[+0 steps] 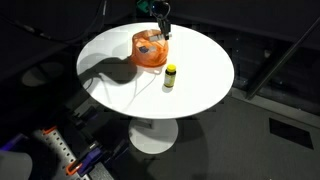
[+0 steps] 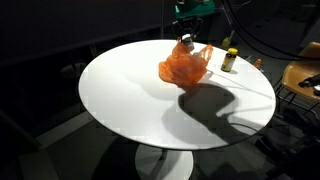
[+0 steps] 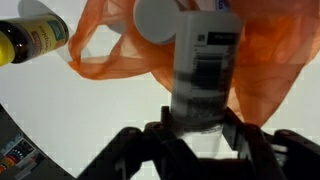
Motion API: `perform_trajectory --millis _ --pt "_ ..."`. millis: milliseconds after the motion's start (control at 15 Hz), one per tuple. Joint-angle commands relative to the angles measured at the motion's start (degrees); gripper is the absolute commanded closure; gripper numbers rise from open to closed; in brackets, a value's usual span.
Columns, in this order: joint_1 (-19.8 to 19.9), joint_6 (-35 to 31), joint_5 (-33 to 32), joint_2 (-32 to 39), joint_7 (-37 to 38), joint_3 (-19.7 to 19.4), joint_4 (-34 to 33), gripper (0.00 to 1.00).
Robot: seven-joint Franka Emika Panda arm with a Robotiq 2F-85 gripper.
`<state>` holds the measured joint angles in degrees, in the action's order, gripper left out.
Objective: Put the white lotion bottle in the plastic bag
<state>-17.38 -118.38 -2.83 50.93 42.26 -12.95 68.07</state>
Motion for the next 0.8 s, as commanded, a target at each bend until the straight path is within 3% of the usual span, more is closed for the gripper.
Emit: perform_trajectory --millis 0,267,600,667,733 --pt "0.2 -3.5 -2.8 -9.1 -1.1 3.3 13.6 0.73" --pt "0.9 -6.1 -4.3 -13.0 -1.3 5.4 21.1 0.73" --pt "1.2 -8.4 -5.8 -12.7 -1.0 5.8 22.8 0.73" --pt "1.2 -8.7 -6.0 -12.6 -1.1 5.8 22.5 0.67" --pt "1.3 -8.5 -6.0 -12.4 -1.0 5.8 22.2 0.23"
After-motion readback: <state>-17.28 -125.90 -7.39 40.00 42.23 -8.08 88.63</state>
